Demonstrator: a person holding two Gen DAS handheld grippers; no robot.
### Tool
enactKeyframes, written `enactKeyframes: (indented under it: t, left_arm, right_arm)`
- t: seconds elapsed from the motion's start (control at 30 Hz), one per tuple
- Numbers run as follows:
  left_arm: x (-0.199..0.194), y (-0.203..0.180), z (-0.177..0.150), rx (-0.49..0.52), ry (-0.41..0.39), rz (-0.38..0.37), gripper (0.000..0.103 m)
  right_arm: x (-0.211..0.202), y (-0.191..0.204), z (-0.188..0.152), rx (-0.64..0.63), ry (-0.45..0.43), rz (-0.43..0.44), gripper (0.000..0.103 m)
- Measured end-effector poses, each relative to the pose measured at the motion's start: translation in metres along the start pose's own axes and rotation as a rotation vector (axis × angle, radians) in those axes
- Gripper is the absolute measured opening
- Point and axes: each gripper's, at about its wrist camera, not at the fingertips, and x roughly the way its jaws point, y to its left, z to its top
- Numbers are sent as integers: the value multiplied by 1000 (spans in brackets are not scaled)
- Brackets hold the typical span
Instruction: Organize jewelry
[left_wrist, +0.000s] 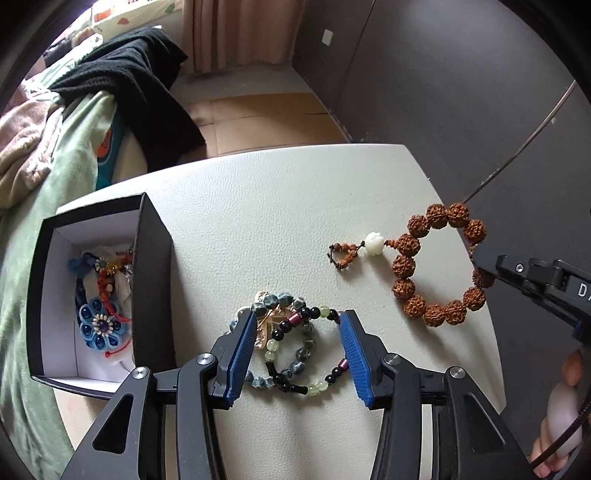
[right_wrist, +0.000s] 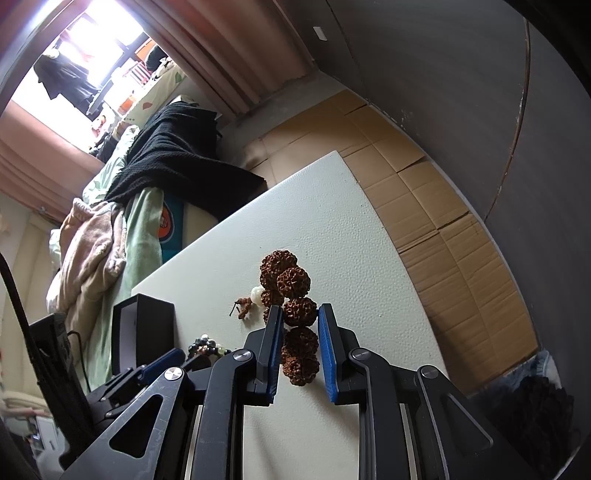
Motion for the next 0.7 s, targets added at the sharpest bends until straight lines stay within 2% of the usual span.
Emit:
enactKeyframes:
  t: [0.07,0.13,0.2,0.3,0.43,0.53,0.7]
  left_arm:
    - [5,1,-2,-5,24,1,48]
    - [9,-1,-4,11,31,30,41]
    - [10,-1,-5,19,34,44,37]
    - [14,1,-7,25,50,60,18]
    - [19,0,-9,45,52,77,8]
    - [13,0,-8,55,25,76,8]
    - [-8,5,-3,12,-33,9,8]
  right_arm:
    - [0,-1,0,1,0,1,21]
    - [-1,-2,-1,1,1,0,21]
    - [-2,-2,-1,3,2,0,21]
    - [-1,-2,0,2,1,-3,21]
    - [-1,-2,0,-1,0,-3,21]
    - [-3,0,0,-4,-6,4,21]
    - [-9,5,0,-4,-25,46,21]
